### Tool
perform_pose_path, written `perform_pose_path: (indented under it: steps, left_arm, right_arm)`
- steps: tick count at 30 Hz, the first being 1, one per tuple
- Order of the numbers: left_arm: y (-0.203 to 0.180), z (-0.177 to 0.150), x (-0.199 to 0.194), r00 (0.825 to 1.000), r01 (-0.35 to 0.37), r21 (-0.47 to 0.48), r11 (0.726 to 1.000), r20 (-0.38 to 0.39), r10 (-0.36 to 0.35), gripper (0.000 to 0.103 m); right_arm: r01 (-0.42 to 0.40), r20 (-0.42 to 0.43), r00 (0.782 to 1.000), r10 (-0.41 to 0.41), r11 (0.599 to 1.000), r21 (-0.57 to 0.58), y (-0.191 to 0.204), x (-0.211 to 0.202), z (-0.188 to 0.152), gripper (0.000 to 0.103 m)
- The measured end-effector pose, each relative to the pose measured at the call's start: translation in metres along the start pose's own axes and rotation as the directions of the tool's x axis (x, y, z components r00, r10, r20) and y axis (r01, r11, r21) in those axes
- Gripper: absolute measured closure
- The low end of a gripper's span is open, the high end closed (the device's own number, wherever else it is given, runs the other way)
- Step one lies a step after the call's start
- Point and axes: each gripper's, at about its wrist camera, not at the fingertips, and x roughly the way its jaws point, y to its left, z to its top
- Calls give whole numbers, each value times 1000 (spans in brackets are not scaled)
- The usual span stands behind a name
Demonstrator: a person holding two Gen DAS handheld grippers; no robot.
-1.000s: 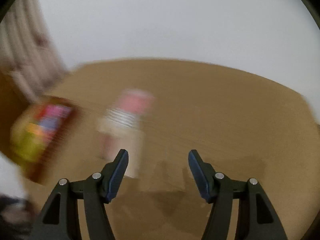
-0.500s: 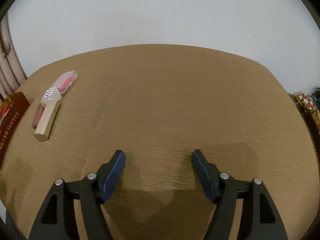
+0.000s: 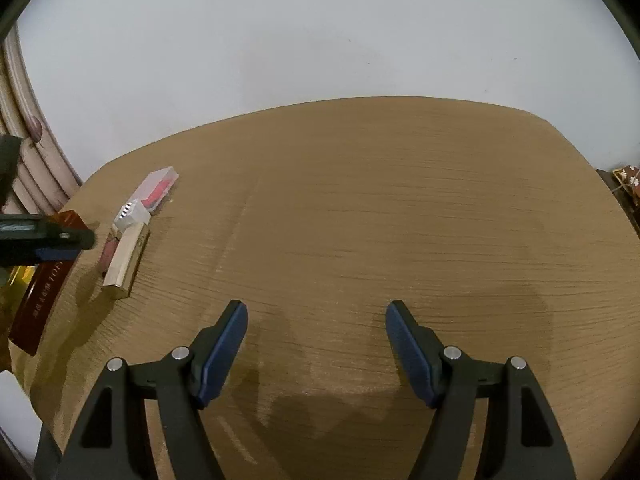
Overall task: Organize rigid objects
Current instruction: 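Reach the left gripper toward the gold lipstick tube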
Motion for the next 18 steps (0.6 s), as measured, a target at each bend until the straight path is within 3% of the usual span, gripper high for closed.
perform_pose_path:
  steps: [7, 10, 12, 15, 18]
  left_arm:
    - [3, 12, 12, 999, -32, -19, 999, -7, 32, 45]
    - [-4, 14, 13, 999, 11, -18, 1000, -31, -11, 43]
    - [-8, 16, 18, 999, -43, -5, 999, -28, 43, 41]
    - [-4, 19, 29, 997, -55, -37, 998, -62, 53, 41]
    - [5, 21, 30, 998, -52, -82, 995, -51, 48, 51]
  right_arm:
    - [-23, 6, 1000, 23, 1000, 5, -5, -9, -2, 29]
    - [-31, 6, 1000, 31, 1000, 3, -5, -11, -3, 29]
    - [-31, 6, 1000, 31, 1000, 3, -5, -11, -4, 29]
    - [-31, 6, 1000, 31, 1000, 3, -5, -11, -4, 29]
    - [-32, 7, 999, 32, 999, 8, -8, -16, -6, 29]
